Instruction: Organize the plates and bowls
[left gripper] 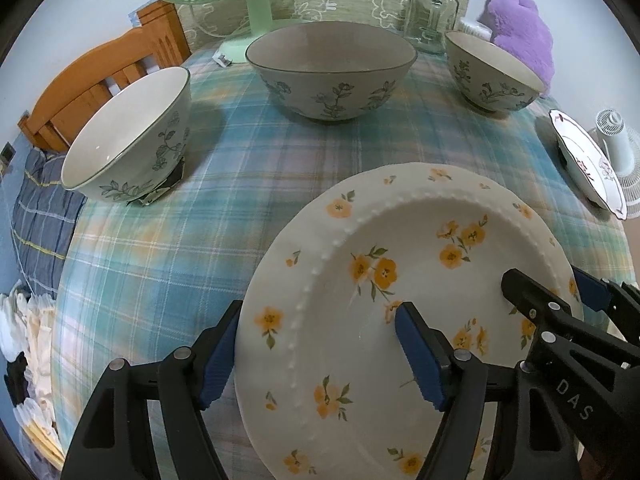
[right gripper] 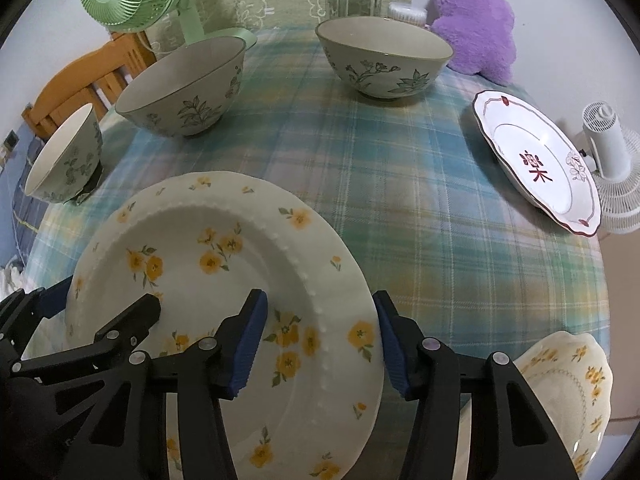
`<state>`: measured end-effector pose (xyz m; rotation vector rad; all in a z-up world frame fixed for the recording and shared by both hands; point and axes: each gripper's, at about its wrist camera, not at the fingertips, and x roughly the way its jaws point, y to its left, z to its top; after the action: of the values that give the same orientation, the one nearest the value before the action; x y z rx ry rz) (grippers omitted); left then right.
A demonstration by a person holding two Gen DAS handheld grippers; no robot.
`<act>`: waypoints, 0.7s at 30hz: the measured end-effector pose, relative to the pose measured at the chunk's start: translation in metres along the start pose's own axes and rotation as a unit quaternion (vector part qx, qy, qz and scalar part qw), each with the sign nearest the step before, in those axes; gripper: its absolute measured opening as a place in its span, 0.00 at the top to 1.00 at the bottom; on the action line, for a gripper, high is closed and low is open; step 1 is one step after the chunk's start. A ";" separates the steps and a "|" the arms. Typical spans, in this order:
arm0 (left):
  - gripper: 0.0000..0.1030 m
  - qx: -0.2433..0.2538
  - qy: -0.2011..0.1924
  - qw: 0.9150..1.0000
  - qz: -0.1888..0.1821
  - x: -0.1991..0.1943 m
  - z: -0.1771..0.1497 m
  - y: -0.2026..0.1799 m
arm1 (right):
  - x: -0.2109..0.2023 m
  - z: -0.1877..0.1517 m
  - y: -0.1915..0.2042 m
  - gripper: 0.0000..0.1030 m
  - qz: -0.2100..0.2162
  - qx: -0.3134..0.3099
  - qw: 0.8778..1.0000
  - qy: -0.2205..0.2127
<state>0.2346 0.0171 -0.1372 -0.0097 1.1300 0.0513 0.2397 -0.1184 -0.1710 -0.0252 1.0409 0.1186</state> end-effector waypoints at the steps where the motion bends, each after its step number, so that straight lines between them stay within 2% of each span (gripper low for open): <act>1: 0.28 -0.002 0.001 1.000 0.001 0.000 0.001 0.000 | 0.000 0.001 0.001 0.44 -0.004 0.003 1.000 0.002; 11: 0.28 0.002 0.011 1.000 -0.003 -0.014 -0.001 0.000 | -0.009 0.001 -0.001 0.43 -0.005 0.022 0.999 0.027; 21: 0.28 0.019 -0.008 0.999 -0.033 -0.055 -0.014 -0.006 | -0.059 -0.016 -0.006 0.43 -0.031 0.041 0.999 0.010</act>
<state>0.1994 0.0082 -0.0938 -0.0123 1.1130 -0.0295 0.1974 -0.1308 -0.1289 0.0149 1.0633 0.0192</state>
